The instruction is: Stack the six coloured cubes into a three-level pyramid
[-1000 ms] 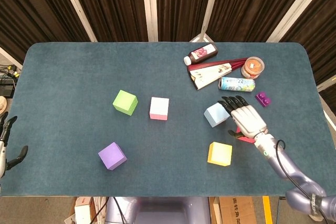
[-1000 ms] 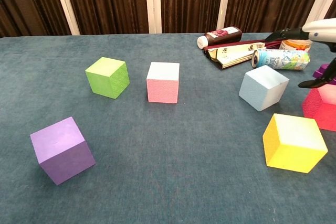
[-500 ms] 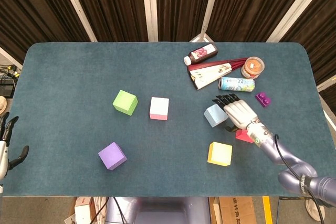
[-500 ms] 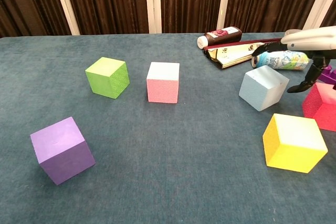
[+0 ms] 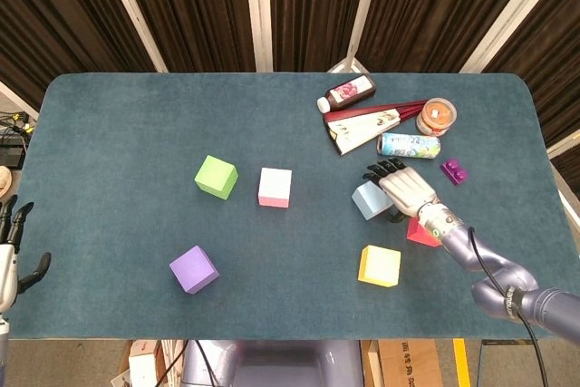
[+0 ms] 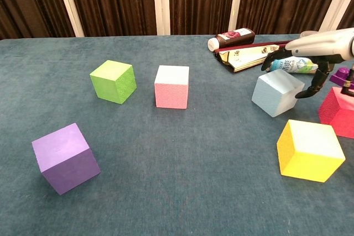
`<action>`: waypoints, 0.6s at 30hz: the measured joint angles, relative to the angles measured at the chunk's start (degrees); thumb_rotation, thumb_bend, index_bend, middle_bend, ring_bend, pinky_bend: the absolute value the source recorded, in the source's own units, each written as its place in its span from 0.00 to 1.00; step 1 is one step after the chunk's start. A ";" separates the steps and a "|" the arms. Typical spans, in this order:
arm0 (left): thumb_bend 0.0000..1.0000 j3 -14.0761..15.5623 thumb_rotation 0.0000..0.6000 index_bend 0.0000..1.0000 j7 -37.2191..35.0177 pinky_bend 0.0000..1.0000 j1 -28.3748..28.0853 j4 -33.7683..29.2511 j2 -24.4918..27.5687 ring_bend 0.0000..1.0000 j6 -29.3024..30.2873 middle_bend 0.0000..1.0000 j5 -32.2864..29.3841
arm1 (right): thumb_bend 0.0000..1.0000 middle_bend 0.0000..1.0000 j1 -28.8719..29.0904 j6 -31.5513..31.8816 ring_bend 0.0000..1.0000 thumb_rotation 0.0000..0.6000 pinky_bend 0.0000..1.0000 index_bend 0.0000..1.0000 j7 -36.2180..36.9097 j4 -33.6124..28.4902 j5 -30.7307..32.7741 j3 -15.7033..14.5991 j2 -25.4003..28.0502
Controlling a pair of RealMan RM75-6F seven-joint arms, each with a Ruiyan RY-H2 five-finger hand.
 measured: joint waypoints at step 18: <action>0.38 0.20 1.00 0.11 0.52 0.00 -0.30 -0.26 -0.21 0.00 -0.90 0.00 -0.25 | 0.29 0.29 2.42 -0.36 0.08 1.00 0.00 0.28 2.52 2.66 -1.01 -1.18 -1.97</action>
